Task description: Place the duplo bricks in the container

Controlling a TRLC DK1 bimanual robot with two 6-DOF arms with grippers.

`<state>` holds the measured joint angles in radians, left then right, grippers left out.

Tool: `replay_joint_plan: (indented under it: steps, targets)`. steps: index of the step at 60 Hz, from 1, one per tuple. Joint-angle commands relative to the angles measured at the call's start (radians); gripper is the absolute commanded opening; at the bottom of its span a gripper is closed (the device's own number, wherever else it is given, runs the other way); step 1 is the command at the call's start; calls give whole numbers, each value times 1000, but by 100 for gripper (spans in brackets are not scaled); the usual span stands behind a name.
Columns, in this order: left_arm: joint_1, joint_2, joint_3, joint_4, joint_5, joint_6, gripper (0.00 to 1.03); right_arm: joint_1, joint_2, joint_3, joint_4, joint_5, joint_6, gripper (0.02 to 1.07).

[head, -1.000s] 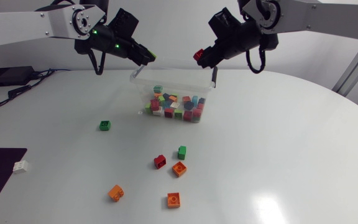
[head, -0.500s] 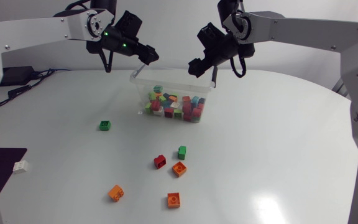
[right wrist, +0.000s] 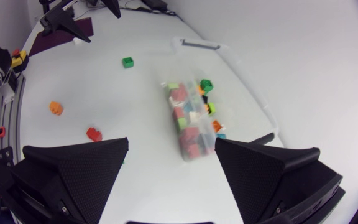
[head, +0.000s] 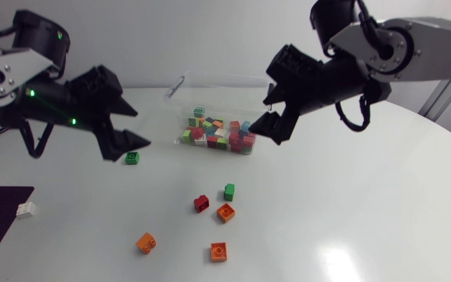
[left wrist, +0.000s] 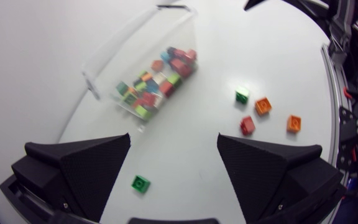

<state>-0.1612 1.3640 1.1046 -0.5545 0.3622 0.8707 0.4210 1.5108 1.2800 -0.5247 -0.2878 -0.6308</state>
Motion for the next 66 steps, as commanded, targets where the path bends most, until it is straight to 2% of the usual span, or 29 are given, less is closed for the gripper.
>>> replay_joint_plan:
  steps: [1,3,12,25,42,60,65,66]
  targets:
    - [-18,-60,-150,-45,9,166,97,25,-12,-99,-17,-1,-29,103]
    - [-24,-82,-201,-74,9,232,97,38,-12,-128,-15,3,-29,102]
    - [-37,-103,-318,-120,9,370,97,85,29,-205,3,30,-29,102]
    - [-74,-49,-408,-120,-11,484,97,110,155,-220,71,52,-30,102]
    - [-141,-6,-485,-117,-62,544,96,154,315,-154,98,76,-20,101]
    - [-181,99,-512,39,-114,534,91,176,439,-50,114,105,-20,96]
    - [-181,142,-499,57,-118,533,82,177,468,-28,111,105,-23,95]
    - [-181,159,-491,59,-120,533,77,179,473,-25,111,105,-24,93]
